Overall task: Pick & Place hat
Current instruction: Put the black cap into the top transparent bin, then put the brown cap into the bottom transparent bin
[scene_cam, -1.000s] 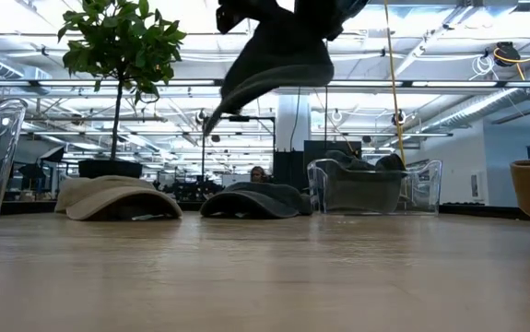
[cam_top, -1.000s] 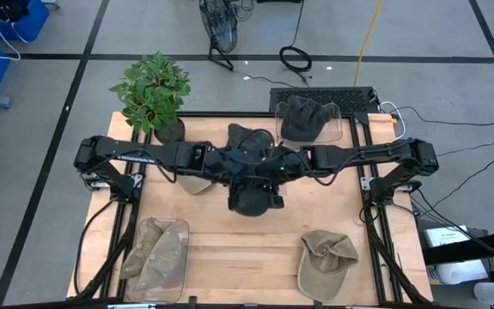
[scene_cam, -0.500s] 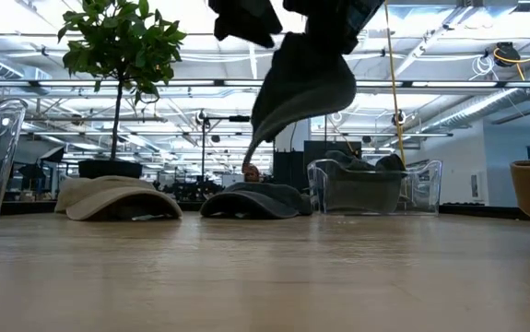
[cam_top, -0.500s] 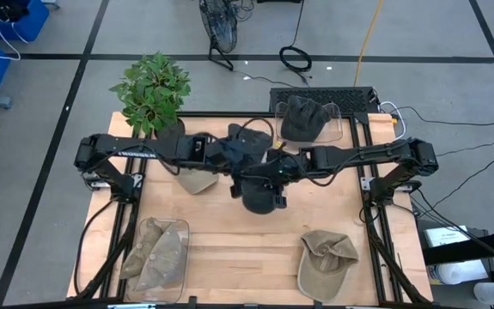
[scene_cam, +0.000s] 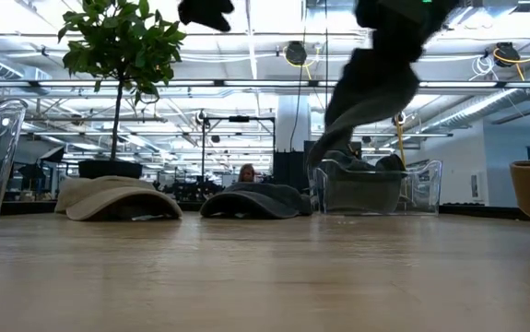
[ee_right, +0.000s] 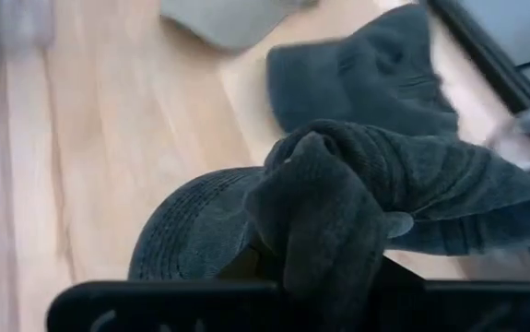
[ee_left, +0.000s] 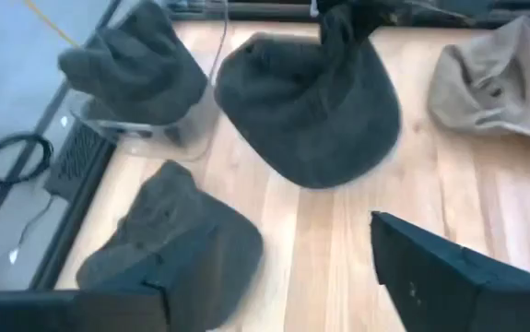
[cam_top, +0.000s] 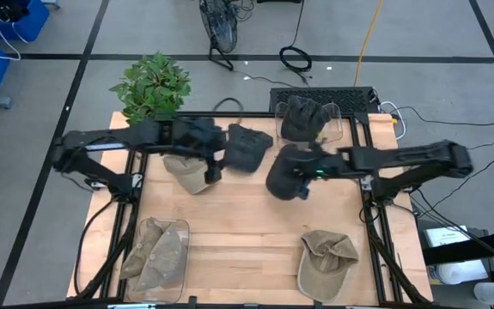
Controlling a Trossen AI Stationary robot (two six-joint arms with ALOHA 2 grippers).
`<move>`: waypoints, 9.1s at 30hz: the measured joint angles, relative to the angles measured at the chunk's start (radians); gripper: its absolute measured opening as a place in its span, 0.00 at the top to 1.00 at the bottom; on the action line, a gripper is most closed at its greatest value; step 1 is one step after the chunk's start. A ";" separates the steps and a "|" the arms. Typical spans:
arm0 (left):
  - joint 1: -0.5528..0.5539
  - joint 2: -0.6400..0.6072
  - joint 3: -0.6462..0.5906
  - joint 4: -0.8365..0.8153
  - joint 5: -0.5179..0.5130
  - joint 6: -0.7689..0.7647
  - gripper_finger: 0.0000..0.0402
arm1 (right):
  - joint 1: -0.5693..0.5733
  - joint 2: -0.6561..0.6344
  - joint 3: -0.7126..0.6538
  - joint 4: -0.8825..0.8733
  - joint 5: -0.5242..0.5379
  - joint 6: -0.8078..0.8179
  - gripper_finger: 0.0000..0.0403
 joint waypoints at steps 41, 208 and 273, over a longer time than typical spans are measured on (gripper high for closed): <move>0.081 -0.391 -0.549 0.707 0.015 -0.237 0.99 | -0.818 -0.074 -0.314 0.529 -0.487 -1.406 0.98; 0.264 -0.399 -1.157 0.502 -0.033 -0.799 0.24 | 0.043 -0.005 -0.352 1.110 0.093 0.026 1.00; -0.671 0.334 0.449 -0.819 -0.472 -1.385 0.98 | 0.280 -0.238 -0.503 0.663 -0.030 0.163 1.00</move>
